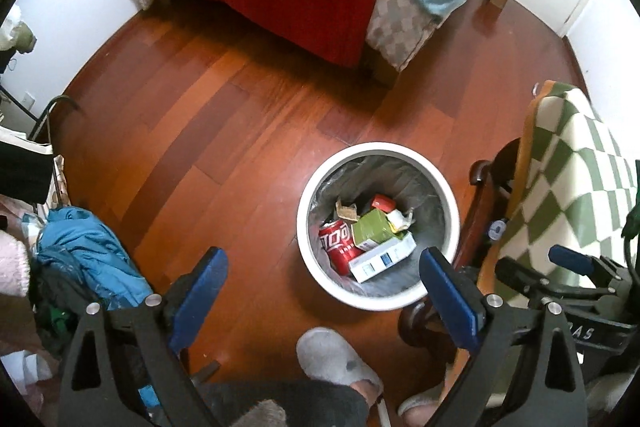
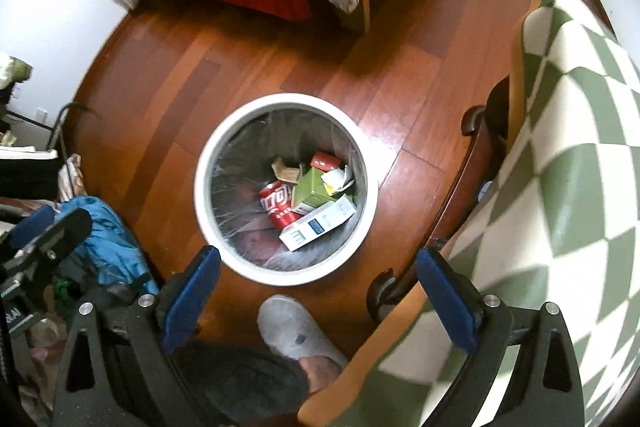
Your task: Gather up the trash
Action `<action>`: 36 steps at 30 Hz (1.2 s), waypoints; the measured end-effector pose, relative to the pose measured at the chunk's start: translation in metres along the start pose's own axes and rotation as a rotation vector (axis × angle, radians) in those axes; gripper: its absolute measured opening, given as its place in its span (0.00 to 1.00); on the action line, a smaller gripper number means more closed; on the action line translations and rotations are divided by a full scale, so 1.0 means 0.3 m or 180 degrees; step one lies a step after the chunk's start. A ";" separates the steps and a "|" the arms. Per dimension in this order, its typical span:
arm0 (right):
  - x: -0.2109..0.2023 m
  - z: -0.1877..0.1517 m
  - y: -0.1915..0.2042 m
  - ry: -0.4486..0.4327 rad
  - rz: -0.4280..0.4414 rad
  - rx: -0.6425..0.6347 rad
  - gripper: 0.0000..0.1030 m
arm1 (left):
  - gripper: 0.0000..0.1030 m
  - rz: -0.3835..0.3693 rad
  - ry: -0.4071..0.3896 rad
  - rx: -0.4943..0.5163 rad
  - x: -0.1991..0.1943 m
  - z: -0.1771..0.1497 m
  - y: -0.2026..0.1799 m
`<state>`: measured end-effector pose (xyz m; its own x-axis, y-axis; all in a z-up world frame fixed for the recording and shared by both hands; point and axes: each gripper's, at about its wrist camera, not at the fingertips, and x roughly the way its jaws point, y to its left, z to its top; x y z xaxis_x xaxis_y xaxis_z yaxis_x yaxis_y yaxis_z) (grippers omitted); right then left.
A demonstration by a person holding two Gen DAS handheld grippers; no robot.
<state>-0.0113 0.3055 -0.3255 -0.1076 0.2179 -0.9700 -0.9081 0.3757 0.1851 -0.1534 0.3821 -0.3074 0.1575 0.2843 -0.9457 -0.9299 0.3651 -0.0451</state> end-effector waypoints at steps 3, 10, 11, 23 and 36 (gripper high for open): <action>-0.114 -0.034 -0.003 -0.0103 0.0078 -0.0008 0.96 | 0.95 -0.0041 -0.0067 -0.0015 -0.096 -0.022 -0.004; -0.415 -0.128 -0.003 -0.0344 0.0335 -0.0117 0.97 | 0.95 -0.0158 -0.0319 -0.0017 -0.358 -0.079 -0.021; -0.455 -0.140 -0.001 -0.0382 0.0358 -0.0133 0.97 | 0.95 -0.0187 -0.0354 -0.0020 -0.388 -0.088 -0.025; -0.827 -0.273 0.036 -0.0642 0.0755 -0.0354 0.98 | 0.95 -0.0502 -0.0642 -0.0029 -0.706 -0.155 -0.053; -1.056 -0.352 0.052 -0.0753 0.1043 -0.0492 0.98 | 0.95 -0.0738 -0.0801 0.0028 -0.889 -0.204 -0.091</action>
<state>-0.0340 0.1471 -0.0319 -0.3208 0.5105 -0.7978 -0.8932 0.1170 0.4341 -0.1904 0.2421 -0.0738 0.4425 0.4021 -0.8016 -0.8569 0.4531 -0.2457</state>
